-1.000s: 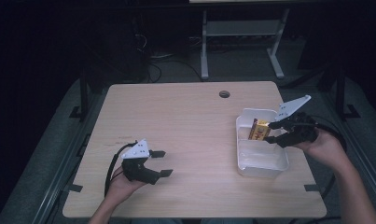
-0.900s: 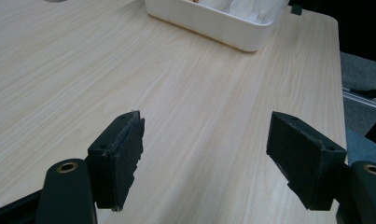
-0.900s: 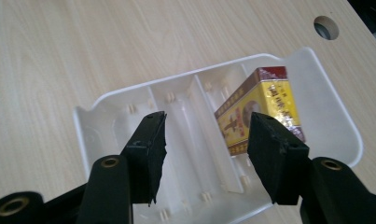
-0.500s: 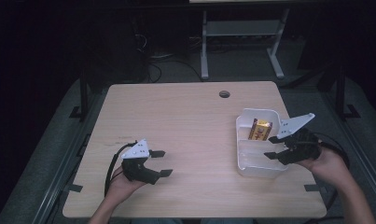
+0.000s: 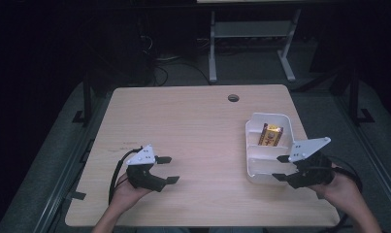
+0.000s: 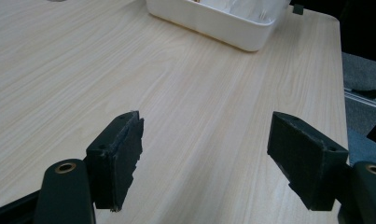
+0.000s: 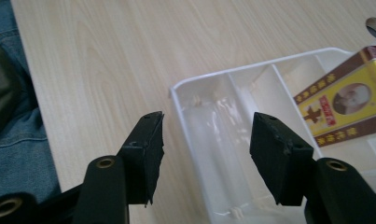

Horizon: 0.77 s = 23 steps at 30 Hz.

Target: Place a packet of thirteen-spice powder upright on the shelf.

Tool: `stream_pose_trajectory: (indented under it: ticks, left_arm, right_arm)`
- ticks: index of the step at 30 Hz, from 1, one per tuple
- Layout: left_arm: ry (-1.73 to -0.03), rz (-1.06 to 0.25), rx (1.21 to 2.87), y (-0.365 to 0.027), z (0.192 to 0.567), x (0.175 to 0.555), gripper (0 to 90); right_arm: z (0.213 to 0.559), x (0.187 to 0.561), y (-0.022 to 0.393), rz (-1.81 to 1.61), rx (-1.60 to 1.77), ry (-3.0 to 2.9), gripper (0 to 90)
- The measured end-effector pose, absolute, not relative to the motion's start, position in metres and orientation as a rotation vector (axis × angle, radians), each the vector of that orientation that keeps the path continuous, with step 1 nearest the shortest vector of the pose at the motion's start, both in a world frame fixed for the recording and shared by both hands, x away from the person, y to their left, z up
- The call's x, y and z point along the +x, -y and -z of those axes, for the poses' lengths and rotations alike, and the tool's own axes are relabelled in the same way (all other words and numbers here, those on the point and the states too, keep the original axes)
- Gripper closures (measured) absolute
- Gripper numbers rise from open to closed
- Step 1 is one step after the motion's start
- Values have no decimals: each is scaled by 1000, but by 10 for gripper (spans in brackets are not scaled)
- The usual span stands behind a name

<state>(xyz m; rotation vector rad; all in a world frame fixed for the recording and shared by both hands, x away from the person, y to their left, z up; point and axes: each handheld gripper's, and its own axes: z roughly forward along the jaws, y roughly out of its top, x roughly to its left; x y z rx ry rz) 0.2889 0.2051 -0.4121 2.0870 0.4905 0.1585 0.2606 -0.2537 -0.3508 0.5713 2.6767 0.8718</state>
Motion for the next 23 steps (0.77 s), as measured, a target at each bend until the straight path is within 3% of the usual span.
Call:
stream_pose_trajectory:
  ticks: [23]
  left_arm:
    - [-498, -165, 2082, -208, 412, 290, 246]
  right_arm:
    - [384, 235, 221, -972, 554, -2686, 386]
